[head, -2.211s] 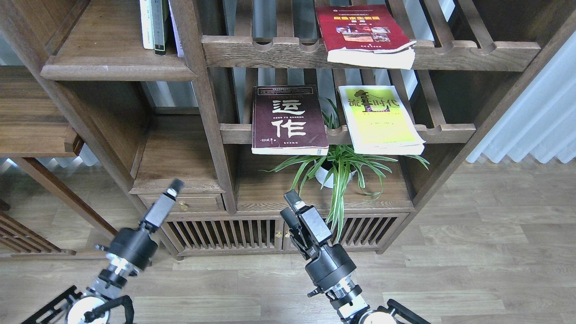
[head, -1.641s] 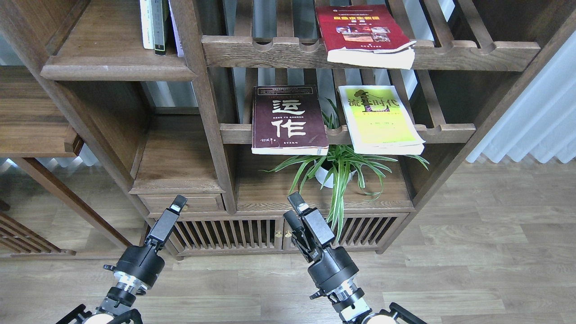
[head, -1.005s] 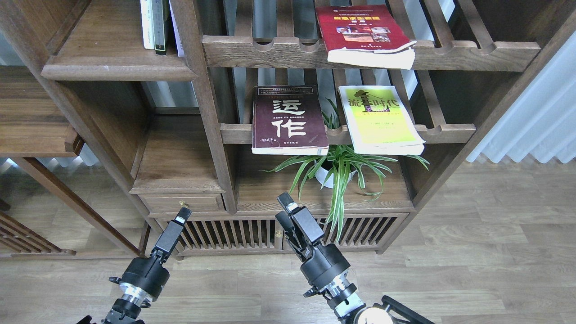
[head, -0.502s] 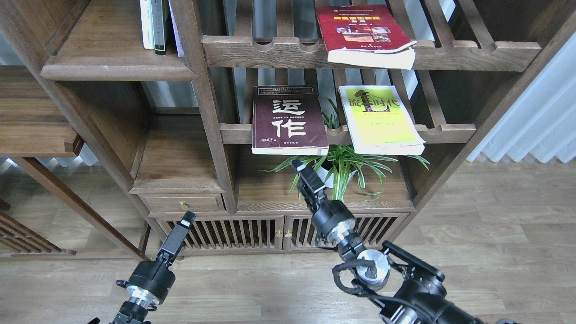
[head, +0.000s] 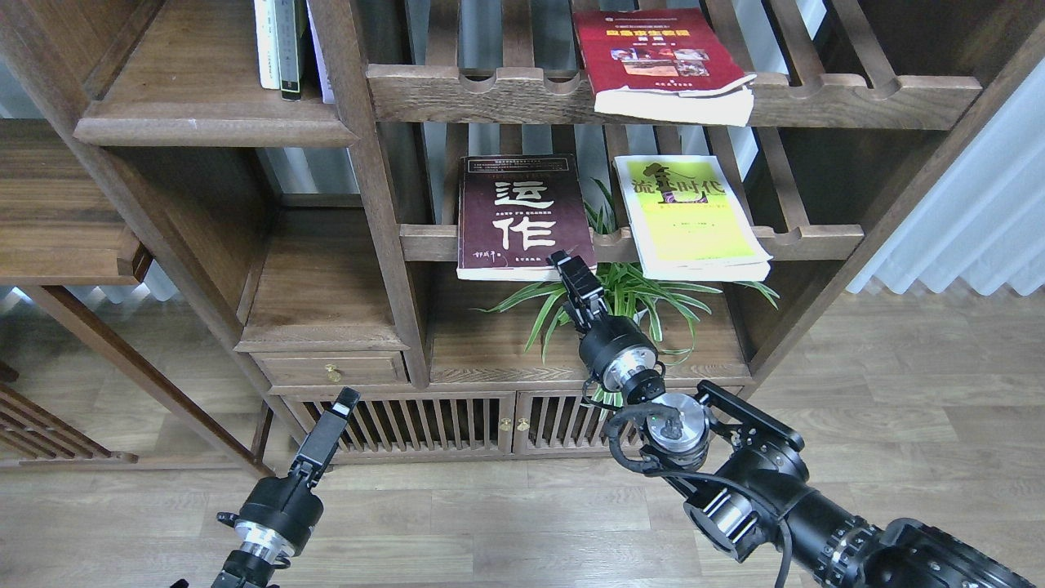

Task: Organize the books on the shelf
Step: 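Reach the right gripper up to the maroon book's lower edge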

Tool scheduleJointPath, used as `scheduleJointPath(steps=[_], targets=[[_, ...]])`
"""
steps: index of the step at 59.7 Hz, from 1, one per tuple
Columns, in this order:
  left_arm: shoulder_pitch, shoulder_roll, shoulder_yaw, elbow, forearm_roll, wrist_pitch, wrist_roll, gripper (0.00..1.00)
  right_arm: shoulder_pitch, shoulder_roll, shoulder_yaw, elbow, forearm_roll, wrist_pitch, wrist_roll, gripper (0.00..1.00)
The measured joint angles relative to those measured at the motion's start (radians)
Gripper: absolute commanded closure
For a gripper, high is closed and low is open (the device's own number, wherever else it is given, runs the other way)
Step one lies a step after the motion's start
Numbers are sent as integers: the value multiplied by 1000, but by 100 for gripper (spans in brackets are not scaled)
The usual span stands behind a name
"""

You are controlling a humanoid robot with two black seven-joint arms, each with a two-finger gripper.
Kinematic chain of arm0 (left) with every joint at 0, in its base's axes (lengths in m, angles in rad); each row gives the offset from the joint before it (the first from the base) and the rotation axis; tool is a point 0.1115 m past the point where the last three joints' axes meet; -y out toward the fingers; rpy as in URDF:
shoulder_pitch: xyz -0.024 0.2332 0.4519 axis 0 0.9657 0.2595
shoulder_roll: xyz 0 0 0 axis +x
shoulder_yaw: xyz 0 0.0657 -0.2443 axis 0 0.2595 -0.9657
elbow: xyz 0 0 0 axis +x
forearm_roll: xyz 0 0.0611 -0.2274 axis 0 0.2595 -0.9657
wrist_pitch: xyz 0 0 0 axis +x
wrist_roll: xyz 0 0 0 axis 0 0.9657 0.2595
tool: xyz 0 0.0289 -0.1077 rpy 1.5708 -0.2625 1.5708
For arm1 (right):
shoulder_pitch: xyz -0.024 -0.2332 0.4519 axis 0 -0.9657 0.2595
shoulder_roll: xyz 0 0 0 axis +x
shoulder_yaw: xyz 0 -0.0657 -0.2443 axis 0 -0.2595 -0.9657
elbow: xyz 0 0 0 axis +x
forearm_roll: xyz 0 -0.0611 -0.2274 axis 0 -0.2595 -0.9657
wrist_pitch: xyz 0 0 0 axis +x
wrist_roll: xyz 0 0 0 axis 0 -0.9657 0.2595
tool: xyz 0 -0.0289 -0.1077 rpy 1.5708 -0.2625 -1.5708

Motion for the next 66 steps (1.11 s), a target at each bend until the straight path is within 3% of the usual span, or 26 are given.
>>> scheduleJointPath(steps=[45, 66], targets=[[5, -13, -1, 39, 0, 0, 0, 0, 99, 0, -8, -1, 49, -25, -5, 0], [-3, -18, 2, 61, -2, 0, 0, 0, 113, 0, -14, -24, 66, -162, -9, 2]])
